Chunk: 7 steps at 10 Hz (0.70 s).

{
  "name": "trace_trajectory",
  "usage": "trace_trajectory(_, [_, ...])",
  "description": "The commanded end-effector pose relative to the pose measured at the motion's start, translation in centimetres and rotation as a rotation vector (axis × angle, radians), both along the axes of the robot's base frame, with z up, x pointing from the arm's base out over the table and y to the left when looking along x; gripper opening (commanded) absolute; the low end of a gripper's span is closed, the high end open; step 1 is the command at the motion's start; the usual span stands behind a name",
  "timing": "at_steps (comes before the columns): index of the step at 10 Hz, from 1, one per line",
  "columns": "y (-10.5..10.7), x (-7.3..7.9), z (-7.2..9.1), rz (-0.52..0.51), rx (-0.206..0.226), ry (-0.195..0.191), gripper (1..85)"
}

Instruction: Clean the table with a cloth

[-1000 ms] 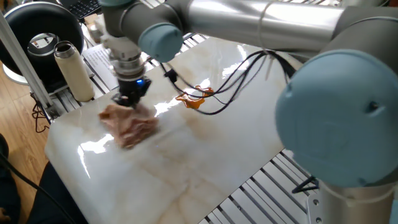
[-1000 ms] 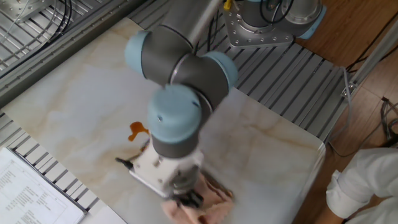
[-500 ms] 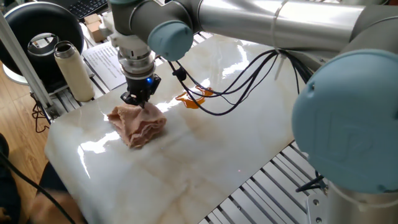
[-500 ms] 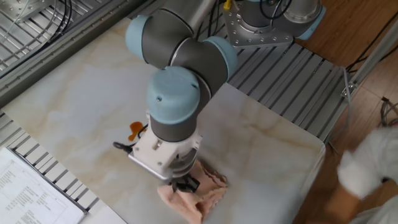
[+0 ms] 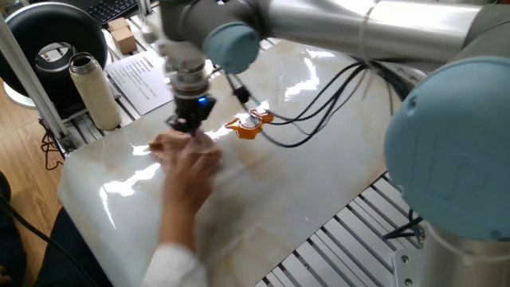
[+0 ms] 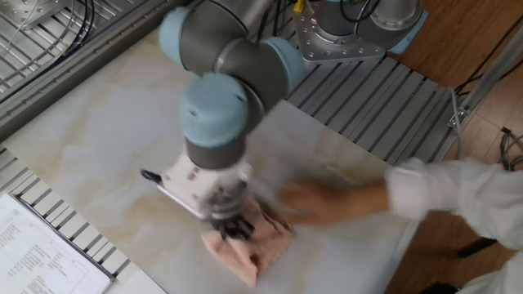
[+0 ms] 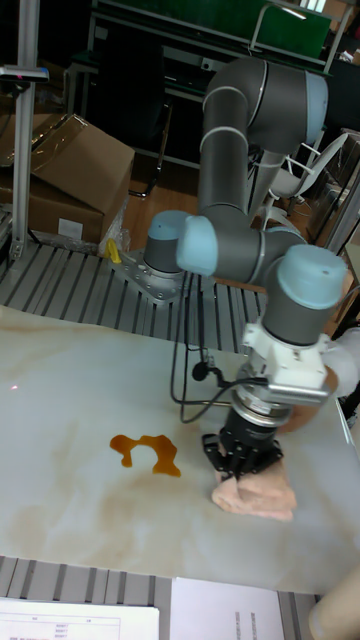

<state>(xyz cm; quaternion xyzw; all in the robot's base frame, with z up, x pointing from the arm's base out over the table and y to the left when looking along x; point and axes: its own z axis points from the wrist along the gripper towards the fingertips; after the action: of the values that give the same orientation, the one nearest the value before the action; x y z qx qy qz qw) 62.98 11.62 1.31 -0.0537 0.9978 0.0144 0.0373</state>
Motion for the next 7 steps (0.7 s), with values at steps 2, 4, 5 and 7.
trace_trajectory(2, [-4.0, -1.9, -0.5, 0.044, 0.020, 0.002, 1.3])
trace_trajectory(4, [-4.8, -1.7, -0.5, -0.011, -0.008, -0.004, 1.3])
trace_trajectory(5, [-6.2, -1.7, -0.5, -0.046, -0.058, -0.003, 1.3])
trace_trajectory(7, [-6.5, -1.6, -0.5, -0.053, -0.066, -0.008, 1.3])
